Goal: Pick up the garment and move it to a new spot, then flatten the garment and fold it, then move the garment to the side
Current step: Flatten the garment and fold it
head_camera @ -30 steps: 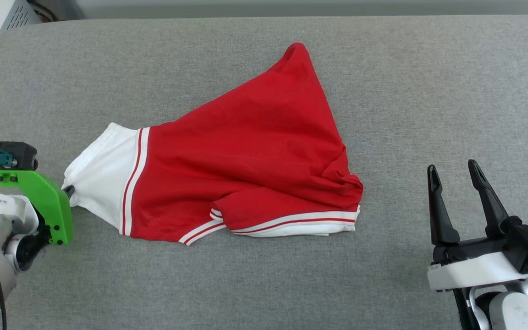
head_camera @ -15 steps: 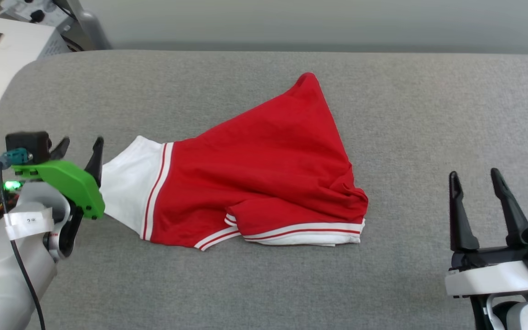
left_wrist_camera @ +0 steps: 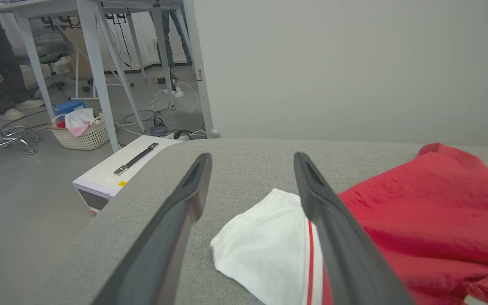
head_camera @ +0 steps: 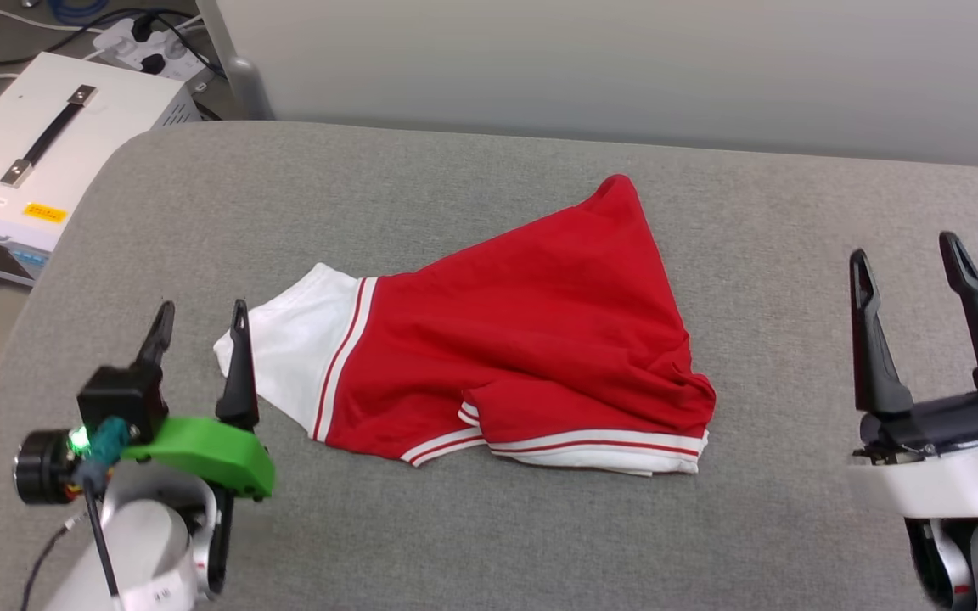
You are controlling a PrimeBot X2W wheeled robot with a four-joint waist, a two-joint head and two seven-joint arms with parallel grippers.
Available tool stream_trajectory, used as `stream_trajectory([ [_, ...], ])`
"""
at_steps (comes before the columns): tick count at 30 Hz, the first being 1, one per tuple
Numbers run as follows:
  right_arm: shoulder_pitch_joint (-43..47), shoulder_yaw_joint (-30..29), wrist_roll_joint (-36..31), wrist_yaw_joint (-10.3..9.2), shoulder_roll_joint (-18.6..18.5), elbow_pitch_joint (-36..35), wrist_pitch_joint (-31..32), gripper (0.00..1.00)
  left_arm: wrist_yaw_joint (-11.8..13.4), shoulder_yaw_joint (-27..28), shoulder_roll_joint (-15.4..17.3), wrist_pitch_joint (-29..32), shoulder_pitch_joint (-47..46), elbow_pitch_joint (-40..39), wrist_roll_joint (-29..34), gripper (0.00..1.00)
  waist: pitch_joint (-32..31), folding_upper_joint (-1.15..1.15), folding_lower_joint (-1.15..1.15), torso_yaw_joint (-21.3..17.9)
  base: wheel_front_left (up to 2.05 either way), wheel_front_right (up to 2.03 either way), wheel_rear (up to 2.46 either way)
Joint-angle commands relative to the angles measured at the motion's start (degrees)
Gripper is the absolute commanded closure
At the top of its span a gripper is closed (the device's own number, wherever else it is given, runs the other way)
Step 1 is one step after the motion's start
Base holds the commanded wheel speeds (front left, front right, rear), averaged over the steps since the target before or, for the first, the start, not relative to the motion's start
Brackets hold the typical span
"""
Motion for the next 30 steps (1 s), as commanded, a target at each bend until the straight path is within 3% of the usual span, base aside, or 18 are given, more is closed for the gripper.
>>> stream_trajectory([
  [1,-1.5,0.8,0.2,-0.04,-1.2,-0.4,-0.3,0.0,0.2,1.7,-1.5,-0.3,2.2,-1.4,1.9,0.0,-0.3,0.0,0.0,0.5,0.0,0.0,0.0],
  [7,-5.7,7.3,2.1,-0.04,-7.8,1.1,-0.3,0.0,-2.7,8.4,-7.8,-0.3,7.1,-4.7,8.5,0.0,0.1,0.0,0.0,1.8,0.0,0.0,0.0],
  [12,-9.1,18.5,6.2,-0.04,-16.4,5.0,0.8,0.0,-5.5,12.7,-12.2,-0.3,9.3,-5.7,13.0,0.0,0.8,0.0,0.0,2.7,0.0,0.0,0.0],
  [23,-19.5,41.9,23.7,-0.04,-31.7,5.0,23.1,0.0,-11.7,19.5,-19.4,-0.3,11.0,-7.0,19.7,0.0,3.3,0.0,0.0,4.4,0.0,0.0,0.0],
  [30,-24.8,51.2,31.2,-0.04,-37.7,3.8,35.2,0.0,-14.5,21.6,-22.3,-0.3,10.3,-6.8,21.9,0.0,6.0,0.0,0.0,5.5,0.0,0.0,0.0],
])
